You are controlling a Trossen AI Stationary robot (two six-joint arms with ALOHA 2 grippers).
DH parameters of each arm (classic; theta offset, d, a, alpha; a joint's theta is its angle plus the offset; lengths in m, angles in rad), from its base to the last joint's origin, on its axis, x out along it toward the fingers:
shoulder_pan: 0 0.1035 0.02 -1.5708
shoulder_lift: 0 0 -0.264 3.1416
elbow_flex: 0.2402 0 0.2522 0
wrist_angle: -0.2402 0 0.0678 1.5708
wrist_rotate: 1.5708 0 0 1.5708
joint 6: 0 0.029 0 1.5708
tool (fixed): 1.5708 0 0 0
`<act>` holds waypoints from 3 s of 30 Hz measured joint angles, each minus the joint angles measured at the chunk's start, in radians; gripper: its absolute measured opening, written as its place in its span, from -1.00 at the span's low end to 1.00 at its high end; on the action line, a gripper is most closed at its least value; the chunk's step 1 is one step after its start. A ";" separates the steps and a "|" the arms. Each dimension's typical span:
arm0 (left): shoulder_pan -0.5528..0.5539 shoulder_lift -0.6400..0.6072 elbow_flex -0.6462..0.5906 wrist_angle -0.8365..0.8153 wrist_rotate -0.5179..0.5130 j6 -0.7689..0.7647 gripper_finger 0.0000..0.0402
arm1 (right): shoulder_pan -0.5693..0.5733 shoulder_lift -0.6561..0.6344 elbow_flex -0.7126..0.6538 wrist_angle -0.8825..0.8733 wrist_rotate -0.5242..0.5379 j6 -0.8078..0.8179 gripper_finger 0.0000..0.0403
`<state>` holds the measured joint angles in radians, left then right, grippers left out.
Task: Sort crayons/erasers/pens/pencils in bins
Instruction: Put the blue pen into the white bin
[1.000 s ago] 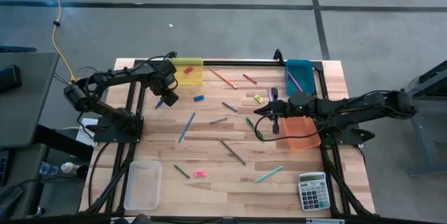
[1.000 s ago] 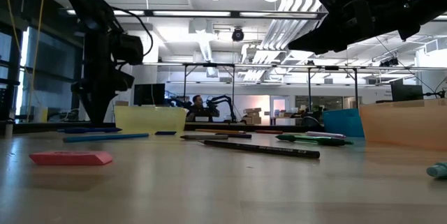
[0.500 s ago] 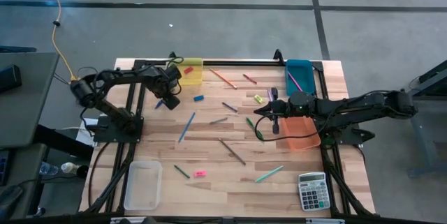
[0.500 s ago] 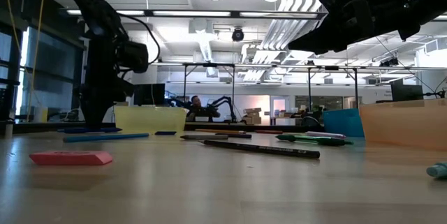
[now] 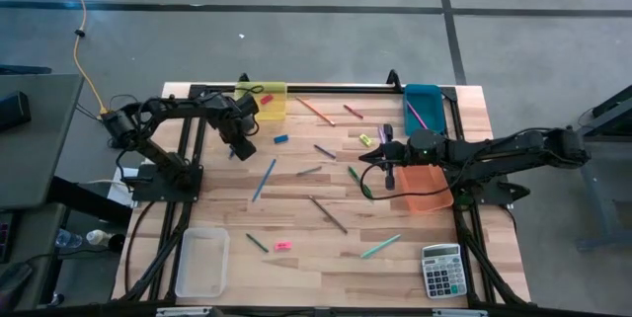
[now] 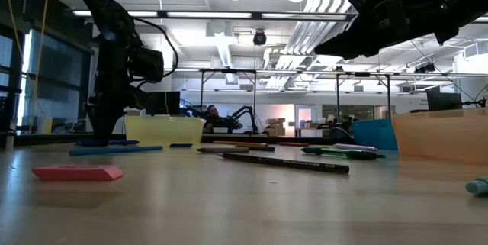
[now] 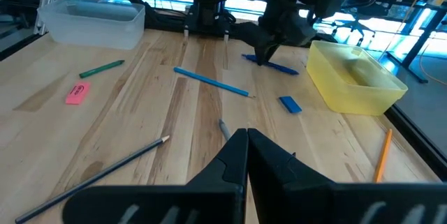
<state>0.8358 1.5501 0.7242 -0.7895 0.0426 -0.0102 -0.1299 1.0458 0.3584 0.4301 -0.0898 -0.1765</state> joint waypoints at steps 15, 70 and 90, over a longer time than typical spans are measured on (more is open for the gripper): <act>-0.134 -0.070 0.034 -0.073 -0.018 -0.026 -0.95 | 0.000 0.000 0.000 0.000 0.000 0.000 -0.99; -1.934 -0.209 0.181 -0.059 -0.052 -2.213 -0.95 | 0.000 0.000 -0.001 -0.049 0.000 -0.008 -0.99; -1.901 -0.135 0.145 -0.054 -0.165 -2.221 -0.95 | 0.000 0.000 -0.001 -0.049 0.000 -0.008 -0.99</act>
<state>-1.0649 1.4155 0.8693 -0.8437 -0.1226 -2.2310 -0.1299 1.0458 0.3576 0.3811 -0.0895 -0.1844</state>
